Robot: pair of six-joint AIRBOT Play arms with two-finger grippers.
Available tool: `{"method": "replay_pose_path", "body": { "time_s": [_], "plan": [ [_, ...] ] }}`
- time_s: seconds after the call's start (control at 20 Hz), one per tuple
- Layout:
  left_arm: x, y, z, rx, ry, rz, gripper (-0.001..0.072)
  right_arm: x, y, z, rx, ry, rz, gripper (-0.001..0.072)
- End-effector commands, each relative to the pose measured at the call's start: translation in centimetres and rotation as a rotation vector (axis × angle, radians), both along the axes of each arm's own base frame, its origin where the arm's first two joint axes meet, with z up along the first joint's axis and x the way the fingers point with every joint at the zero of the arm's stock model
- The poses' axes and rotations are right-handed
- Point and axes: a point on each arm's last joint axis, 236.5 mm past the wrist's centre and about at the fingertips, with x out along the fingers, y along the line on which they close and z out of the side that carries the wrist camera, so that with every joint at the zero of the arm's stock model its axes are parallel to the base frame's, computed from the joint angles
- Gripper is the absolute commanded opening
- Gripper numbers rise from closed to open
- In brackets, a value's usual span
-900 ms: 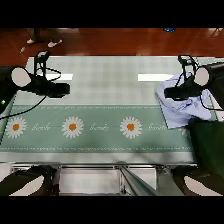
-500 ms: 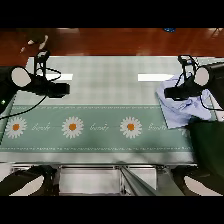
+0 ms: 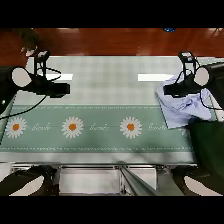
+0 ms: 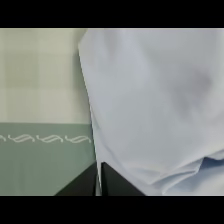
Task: Fold the shirts.
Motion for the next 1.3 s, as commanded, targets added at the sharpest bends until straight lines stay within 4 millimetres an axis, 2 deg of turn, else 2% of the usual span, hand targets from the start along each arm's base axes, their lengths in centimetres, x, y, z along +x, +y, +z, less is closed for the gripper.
{"method": "replay_pose_path", "body": {
  "time_s": [0.0, 0.05, 0.1, 0.2, 0.25, 0.35, 0.6, 0.85, 1.0, 1.05, 1.15, 1.25],
  "plan": [
    [2.8, -0.2, 1.2, -0.02, -0.124, 0.021, 0.0089, 3.5, 0.2, 1.9, -0.003, -0.165, 0.029, 0.0411],
    [4.0, -0.1, 1.8, -0.017, -0.177, 0.027, 0.0272, 4.6, -0.6, 3.0, -0.048, -0.216, 0.036, 0.0418],
    [5.1, 0.3, 2.3, -0.006, -0.227, 0.033, 0.0503, 5.5, -2.5, 4.4, -0.103, -0.262, -0.005, 0.0418],
    [6.1, 1.2, 2.8, 0.003, -0.27, 0.053, 0.0509, 6.3, -6.9, 6.5, -0.155, -0.318, -0.132, 0.0418],
    [6.1, 1.5, 2.7, 0.003, -0.267, 0.061, 0.0509, 6.2, -9.1, 6.3, -0.145, -0.315, -0.2, 0.0417],
    [5.9, 1.7, 2.4, 0.006, -0.253, 0.064, 0.0509, 5.5, -12.1, 3.4, -0.081, -0.233, -0.303, 0.0417],
    [5.6, 1.6, 2.2, 0.005, -0.238, 0.062, 0.0509, 5.0, -15.0, -5.2, 0.003, -0.033, -0.373, 0.0417],
    [5.1, 1.6, 1.8, 0.009, -0.211, 0.059, 0.0509, 4.8, -14.9, -11.5, 0.016, 0.086, -0.374, 0.0417],
    [5.1, 1.6, 1.8, 0.008, -0.212, 0.06, 0.0509, 4.4, -14.1, -13.6, 0.049, 0.133, -0.384, 0.0396],
    [5.1, 1.6, 1.8, 0.004, -0.21, 0.06, 0.0509, 4.4, -13.9, -13.8, 0.058, 0.137, -0.382, 0.0349],
    [5.1, 1.4, 2.0, -0.005, -0.211, 0.062, 0.0509, 4.7, -13.0, -13.3, 0.085, 0.133, -0.336, 0.0023],
    [5.0, 2.1, 2.9, 0.0, -0.197, 0.07, 0.0509, 5.7, -12.0, -11.0, 0.122, 0.099, -0.289, 0.0021]
  ]
}}
